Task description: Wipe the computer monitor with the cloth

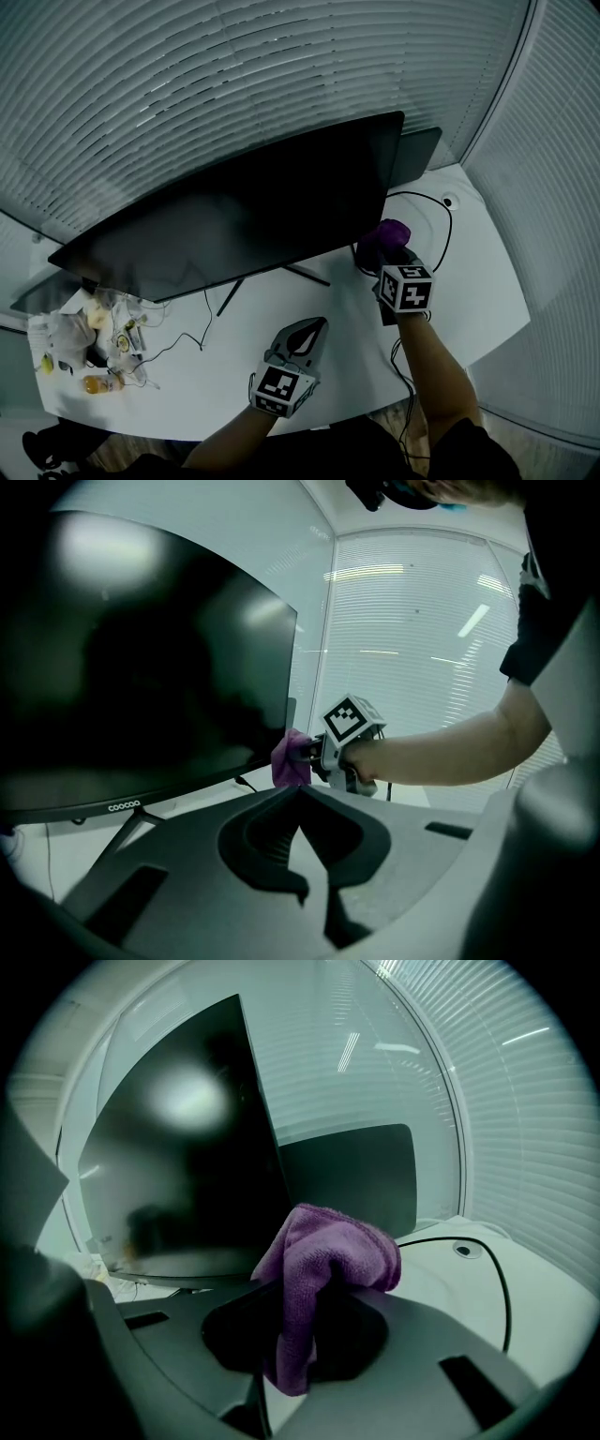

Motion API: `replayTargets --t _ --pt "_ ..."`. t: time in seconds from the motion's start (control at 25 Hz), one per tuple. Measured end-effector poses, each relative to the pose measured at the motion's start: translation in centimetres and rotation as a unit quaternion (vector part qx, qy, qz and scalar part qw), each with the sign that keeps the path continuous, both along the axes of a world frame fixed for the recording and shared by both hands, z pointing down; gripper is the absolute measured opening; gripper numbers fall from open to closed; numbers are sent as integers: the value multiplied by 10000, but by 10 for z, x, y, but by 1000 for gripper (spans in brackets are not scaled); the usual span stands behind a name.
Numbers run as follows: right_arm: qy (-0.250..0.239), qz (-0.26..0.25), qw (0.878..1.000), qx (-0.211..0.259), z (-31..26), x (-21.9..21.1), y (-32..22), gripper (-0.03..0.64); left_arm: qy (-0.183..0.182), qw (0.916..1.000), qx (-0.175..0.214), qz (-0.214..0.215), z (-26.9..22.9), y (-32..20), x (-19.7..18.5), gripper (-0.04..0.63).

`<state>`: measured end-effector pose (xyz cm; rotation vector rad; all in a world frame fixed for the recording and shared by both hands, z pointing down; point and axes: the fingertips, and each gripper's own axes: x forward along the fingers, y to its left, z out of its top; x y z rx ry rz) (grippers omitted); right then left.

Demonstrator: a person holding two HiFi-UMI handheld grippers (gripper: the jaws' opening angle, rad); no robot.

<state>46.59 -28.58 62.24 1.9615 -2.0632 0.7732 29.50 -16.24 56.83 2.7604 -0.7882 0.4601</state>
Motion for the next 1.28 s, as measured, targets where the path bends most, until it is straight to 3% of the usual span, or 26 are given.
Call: replayTargets --t 0.48,1.28 --pt "24 -47 9999 -156 22 -13 27 60 27 10000 72 -47 0 10 -6 5" --pt "210 -232 9995 -45 17 -32 0 60 -21 9990 142 -419 -12 5 -30 5"
